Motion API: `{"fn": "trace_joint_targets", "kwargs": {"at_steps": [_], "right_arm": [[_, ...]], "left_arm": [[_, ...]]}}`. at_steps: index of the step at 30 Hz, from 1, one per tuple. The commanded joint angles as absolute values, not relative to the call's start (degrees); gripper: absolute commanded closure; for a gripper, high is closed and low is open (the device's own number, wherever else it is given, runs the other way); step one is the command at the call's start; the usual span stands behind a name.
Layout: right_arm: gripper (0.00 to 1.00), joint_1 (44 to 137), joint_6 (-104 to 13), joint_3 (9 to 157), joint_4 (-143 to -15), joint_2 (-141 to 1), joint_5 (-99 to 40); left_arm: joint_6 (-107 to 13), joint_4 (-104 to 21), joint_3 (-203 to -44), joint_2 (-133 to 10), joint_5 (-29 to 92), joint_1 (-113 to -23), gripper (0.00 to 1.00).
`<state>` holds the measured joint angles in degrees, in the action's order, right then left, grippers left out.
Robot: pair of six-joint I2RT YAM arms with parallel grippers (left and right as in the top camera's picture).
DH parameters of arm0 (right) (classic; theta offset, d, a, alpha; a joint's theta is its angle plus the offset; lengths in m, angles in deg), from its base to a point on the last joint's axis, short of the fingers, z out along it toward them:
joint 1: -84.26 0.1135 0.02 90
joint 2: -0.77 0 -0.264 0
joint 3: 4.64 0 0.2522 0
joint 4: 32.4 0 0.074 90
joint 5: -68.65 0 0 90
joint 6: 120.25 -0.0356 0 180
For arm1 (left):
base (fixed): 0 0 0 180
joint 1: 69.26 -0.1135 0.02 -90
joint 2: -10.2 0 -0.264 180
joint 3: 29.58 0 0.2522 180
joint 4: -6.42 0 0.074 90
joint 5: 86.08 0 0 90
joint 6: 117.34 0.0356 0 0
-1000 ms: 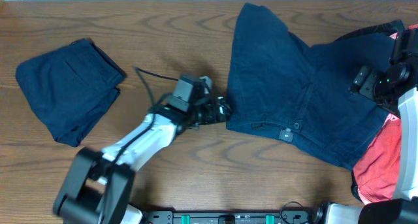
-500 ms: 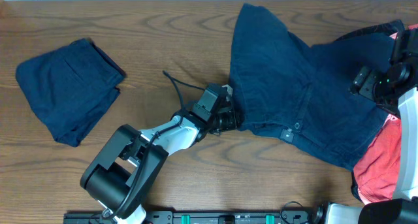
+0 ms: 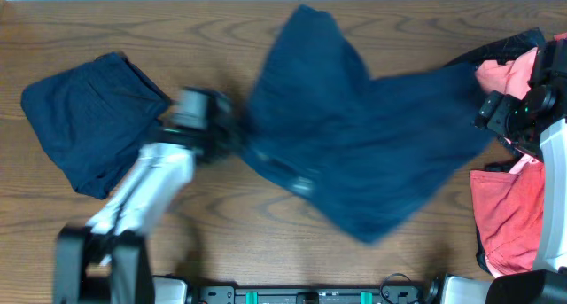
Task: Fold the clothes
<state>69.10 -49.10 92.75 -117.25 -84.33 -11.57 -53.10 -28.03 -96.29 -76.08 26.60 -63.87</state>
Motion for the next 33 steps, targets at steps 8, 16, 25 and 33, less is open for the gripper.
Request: {"fn": "trace_joint_targets", "kwargs": {"at_steps": [8,16,25,33], "right_arm": [[0.01,68.97,-44.95,93.39,-119.15,-83.89,-22.87],[0.01,71.09,-40.64,90.83,-120.49,-83.89,-29.16],[0.01,76.31,-40.45,82.81,-113.76,-83.89,-31.04],[0.01,79.06,-47.16,77.08,-108.49,-83.89,-31.04]], "left_arm": [[-49.23,-40.55,-104.44,-67.6,35.21,-76.86,0.02],[-50.78,-71.41,-102.12,-67.67,33.59,-69.88,0.02],[-79.96,-71.85,-92.35,-63.52,25.51,-57.49,0.02],[-104.83,-59.08,-81.8,-59.43,20.98,-45.93,0.02]]}}
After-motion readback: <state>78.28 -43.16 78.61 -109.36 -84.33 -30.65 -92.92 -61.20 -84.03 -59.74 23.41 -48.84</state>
